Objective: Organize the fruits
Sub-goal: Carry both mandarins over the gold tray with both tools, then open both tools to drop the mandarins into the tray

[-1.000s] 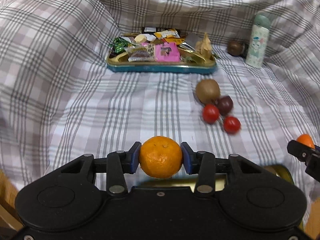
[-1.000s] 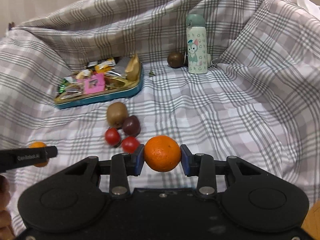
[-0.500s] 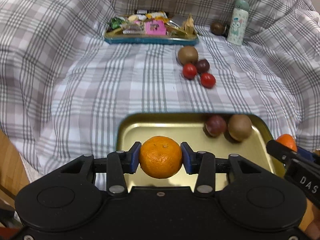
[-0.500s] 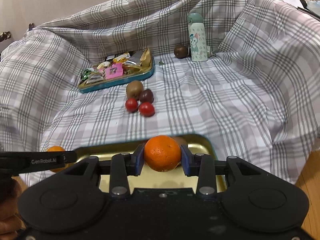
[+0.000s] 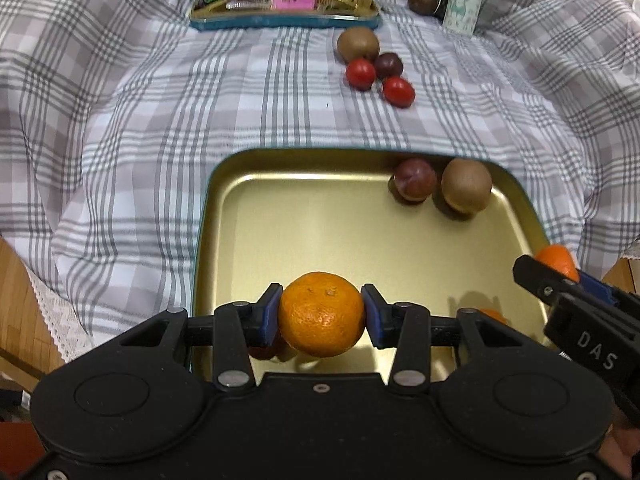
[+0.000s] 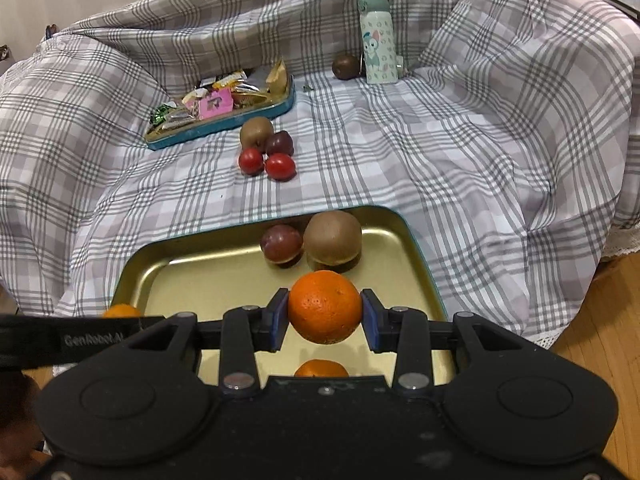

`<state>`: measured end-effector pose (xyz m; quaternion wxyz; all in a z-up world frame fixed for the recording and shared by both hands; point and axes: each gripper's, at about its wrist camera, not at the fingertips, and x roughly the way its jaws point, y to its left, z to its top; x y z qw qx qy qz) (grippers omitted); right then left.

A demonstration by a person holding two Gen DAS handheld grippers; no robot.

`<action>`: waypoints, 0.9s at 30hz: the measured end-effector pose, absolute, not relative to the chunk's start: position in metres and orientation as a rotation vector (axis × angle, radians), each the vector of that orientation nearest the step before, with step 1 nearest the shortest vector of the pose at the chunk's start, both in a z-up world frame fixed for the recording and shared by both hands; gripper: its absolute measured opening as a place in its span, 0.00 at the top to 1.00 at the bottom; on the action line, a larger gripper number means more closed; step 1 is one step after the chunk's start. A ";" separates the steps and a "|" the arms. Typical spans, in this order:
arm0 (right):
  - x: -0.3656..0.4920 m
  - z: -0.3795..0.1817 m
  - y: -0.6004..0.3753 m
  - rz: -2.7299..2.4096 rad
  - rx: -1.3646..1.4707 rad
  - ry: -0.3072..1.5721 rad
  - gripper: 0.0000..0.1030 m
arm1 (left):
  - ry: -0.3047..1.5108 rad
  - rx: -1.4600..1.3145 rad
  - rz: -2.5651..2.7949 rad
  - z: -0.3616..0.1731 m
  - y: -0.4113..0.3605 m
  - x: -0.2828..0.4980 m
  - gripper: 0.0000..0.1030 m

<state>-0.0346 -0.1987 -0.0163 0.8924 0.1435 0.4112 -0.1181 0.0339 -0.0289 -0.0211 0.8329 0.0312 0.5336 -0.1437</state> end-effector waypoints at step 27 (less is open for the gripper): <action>-0.030 -0.031 -0.205 -0.286 0.296 0.940 0.63 | 1.156 0.135 -0.305 -0.033 -0.043 0.028 0.50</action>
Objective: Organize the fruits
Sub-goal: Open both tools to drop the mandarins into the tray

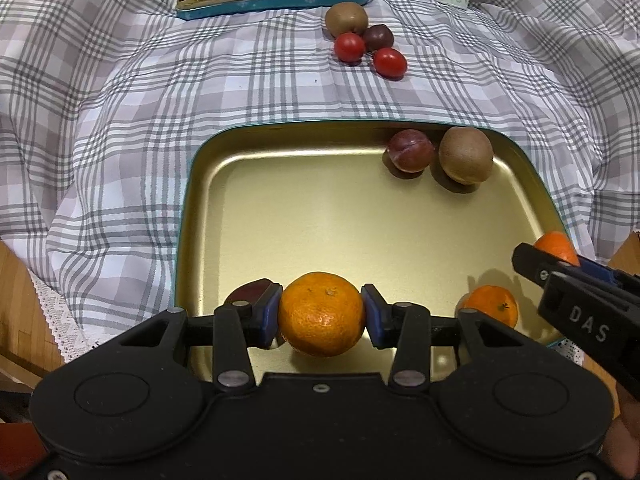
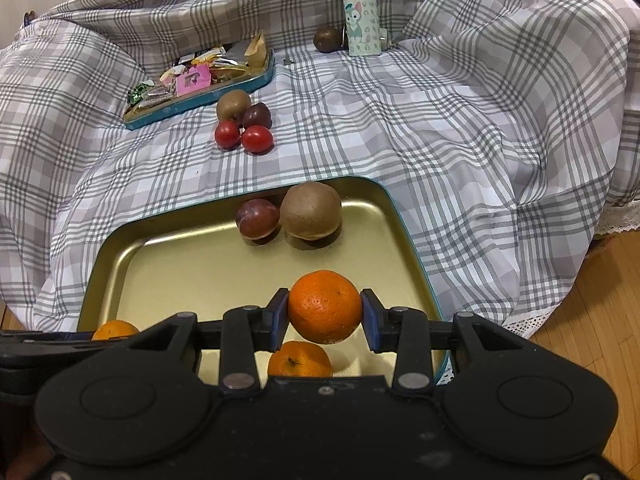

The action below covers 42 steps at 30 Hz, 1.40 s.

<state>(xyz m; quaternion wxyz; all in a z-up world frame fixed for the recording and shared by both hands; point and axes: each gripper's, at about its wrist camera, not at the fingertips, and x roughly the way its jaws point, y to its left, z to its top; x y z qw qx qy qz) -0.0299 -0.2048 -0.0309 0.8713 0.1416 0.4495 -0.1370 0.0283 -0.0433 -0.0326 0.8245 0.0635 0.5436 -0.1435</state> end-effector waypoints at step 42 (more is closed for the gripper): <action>-0.038 -0.021 -0.201 -0.290 0.251 0.882 0.62 | 1.081 0.082 -0.179 -0.020 -0.027 0.027 0.50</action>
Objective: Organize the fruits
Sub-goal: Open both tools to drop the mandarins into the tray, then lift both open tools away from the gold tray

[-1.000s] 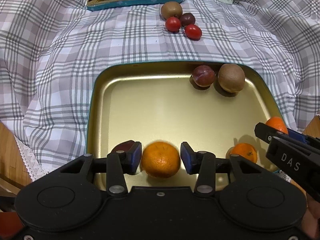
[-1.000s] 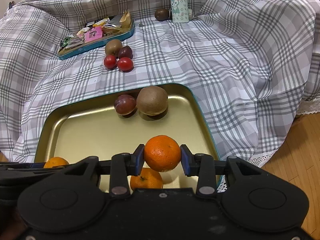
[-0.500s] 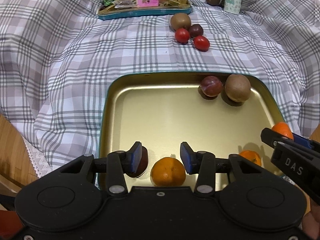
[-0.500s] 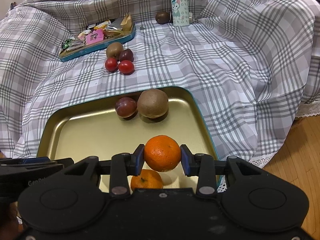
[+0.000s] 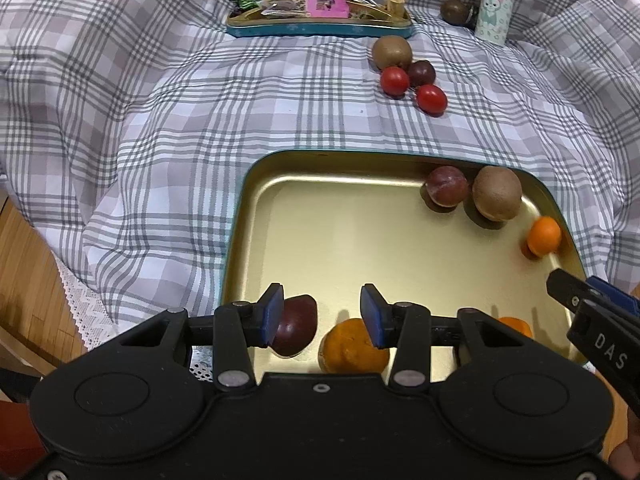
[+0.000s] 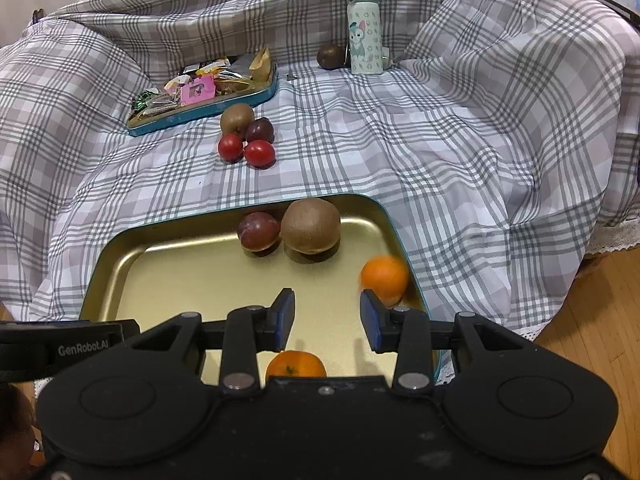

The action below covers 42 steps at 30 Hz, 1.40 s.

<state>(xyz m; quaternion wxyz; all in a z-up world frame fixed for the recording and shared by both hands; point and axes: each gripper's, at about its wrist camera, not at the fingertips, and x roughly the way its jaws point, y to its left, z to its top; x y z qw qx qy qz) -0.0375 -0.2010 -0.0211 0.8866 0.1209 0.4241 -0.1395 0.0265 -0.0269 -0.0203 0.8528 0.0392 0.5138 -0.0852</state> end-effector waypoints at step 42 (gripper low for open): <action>-0.037 -0.022 -0.199 -0.273 0.238 0.883 0.62 | 1.064 -0.051 -0.022 -0.011 0.037 0.054 0.50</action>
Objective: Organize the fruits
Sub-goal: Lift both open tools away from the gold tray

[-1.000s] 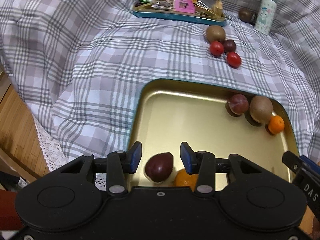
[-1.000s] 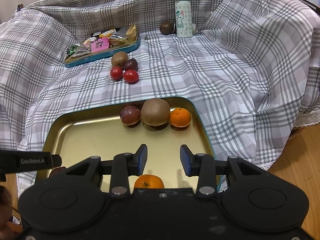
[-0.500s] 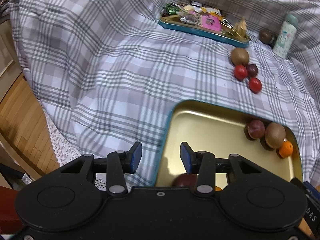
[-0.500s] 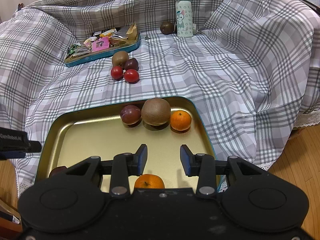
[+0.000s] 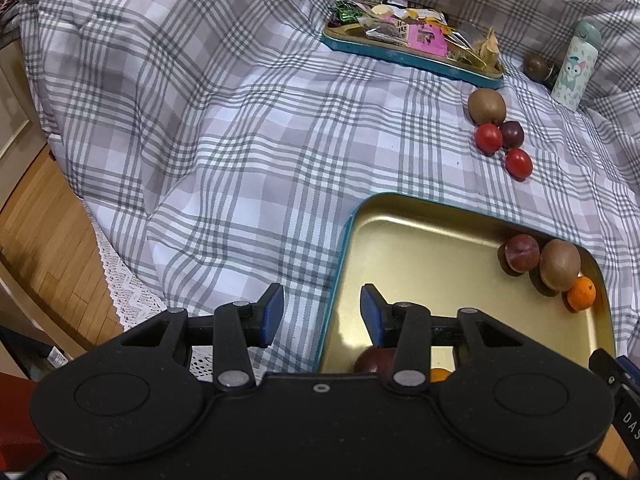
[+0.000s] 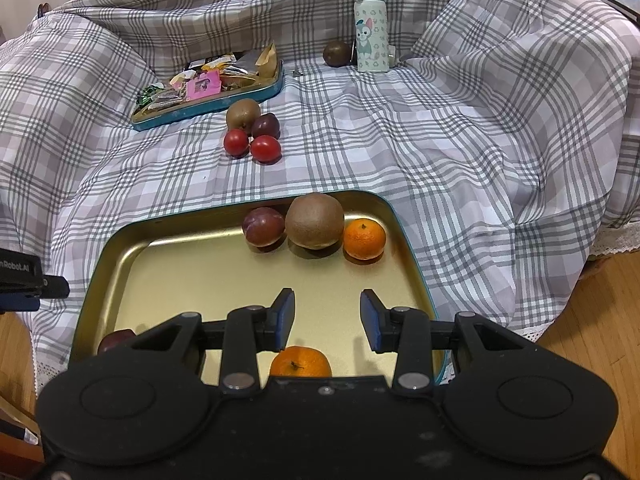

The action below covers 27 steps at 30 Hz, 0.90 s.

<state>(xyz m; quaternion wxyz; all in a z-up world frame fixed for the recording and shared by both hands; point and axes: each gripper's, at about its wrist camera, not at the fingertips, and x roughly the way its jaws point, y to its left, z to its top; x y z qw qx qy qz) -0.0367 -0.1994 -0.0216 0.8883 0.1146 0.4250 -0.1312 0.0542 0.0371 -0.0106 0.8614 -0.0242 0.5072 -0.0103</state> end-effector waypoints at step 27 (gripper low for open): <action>-0.001 -0.022 -0.202 -0.244 0.198 0.905 0.62 | 0.970 0.029 -0.066 -0.005 0.008 0.085 0.51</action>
